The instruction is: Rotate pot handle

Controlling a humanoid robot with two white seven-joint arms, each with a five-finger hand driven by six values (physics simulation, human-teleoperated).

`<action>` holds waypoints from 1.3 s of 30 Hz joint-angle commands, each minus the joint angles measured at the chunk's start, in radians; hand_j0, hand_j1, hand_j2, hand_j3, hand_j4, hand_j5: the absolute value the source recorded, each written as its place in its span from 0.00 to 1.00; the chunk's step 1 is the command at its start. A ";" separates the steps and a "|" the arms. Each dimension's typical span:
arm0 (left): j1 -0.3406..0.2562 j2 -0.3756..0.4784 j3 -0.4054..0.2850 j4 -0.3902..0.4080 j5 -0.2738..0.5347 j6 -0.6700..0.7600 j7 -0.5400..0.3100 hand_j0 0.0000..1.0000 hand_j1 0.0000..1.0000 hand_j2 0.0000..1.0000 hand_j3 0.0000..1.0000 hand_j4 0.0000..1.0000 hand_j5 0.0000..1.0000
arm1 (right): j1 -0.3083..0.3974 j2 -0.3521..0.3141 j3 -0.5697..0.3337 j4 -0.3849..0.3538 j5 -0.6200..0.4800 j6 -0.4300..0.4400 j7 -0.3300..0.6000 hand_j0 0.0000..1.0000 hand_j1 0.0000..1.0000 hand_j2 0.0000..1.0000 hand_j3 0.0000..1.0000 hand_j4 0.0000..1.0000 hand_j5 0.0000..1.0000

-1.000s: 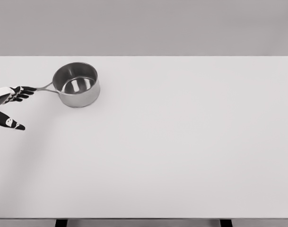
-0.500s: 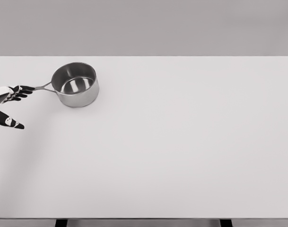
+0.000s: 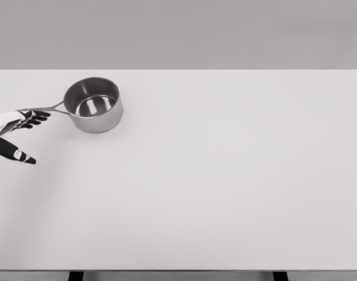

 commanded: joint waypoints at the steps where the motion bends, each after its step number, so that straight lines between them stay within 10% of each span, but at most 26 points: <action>1: -0.002 -0.014 -0.006 0.024 -0.021 -0.001 0.000 1.00 1.00 1.00 1.00 1.00 1.00 | 0.000 0.000 0.000 0.001 0.000 0.000 0.000 1.00 1.00 1.00 1.00 1.00 1.00; 16: -0.080 -0.082 -0.022 0.145 -0.079 -0.004 0.000 1.00 1.00 1.00 1.00 1.00 1.00 | 0.000 0.000 0.000 0.001 0.000 0.000 0.000 1.00 1.00 1.00 1.00 1.00 1.00; 29: -0.077 -0.071 -0.009 0.054 -0.077 -0.005 0.000 1.00 1.00 1.00 1.00 1.00 1.00 | 0.000 0.000 0.000 0.001 0.000 0.000 0.000 1.00 1.00 1.00 1.00 1.00 1.00; 39: 0.124 -0.028 0.238 -0.077 0.019 -0.079 0.000 1.00 1.00 1.00 1.00 1.00 1.00 | 0.000 0.000 0.000 -0.001 0.000 0.000 0.000 1.00 1.00 1.00 1.00 1.00 1.00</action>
